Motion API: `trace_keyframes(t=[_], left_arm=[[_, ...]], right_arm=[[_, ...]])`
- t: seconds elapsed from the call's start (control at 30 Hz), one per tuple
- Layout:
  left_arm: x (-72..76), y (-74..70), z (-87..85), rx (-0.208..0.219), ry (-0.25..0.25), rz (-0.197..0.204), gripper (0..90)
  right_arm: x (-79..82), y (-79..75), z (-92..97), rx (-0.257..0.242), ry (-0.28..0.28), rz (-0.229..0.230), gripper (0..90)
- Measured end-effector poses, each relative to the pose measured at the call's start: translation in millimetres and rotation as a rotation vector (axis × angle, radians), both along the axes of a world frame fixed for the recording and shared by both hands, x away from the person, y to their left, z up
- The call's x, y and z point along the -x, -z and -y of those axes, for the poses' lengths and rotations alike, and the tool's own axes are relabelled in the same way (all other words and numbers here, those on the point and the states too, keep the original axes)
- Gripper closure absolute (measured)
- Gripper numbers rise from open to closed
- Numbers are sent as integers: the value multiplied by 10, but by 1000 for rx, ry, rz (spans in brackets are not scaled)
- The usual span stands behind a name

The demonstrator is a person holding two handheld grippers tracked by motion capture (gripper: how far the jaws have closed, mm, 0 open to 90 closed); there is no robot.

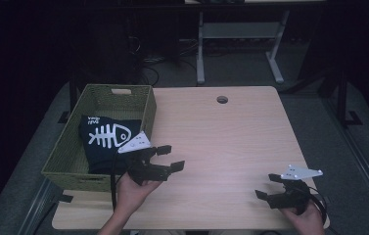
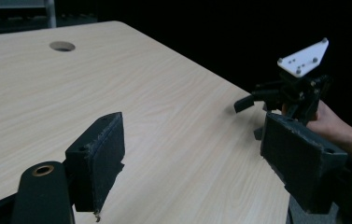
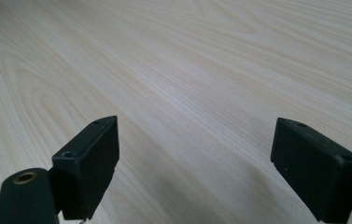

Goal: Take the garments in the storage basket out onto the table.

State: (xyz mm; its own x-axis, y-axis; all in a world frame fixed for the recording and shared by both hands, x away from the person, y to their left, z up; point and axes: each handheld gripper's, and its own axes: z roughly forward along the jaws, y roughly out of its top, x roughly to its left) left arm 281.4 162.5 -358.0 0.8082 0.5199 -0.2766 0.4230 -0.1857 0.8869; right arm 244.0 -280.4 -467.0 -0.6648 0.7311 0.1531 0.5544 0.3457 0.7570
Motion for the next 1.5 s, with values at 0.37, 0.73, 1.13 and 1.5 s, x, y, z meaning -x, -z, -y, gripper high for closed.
trace_keyframes(t=[0.37, 0.73, 1.13, 1.5], left_arm=[[-123, -172, -210, 20, -36, 0, 215], [-270, -297, -420, 33, -80, -5, 212], [-400, -395, -658, 40, -127, -12, 211], [-483, -477, -895, 46, -169, -15, 212]], right_arm=[[-1, -4, -3, 2, 3, -4, 151], [-13, -4, -3, -1, 0, -3, 151], [-16, -10, 1, 1, -1, 1, 151], [-14, -19, 0, -15, -7, 3, 150]])
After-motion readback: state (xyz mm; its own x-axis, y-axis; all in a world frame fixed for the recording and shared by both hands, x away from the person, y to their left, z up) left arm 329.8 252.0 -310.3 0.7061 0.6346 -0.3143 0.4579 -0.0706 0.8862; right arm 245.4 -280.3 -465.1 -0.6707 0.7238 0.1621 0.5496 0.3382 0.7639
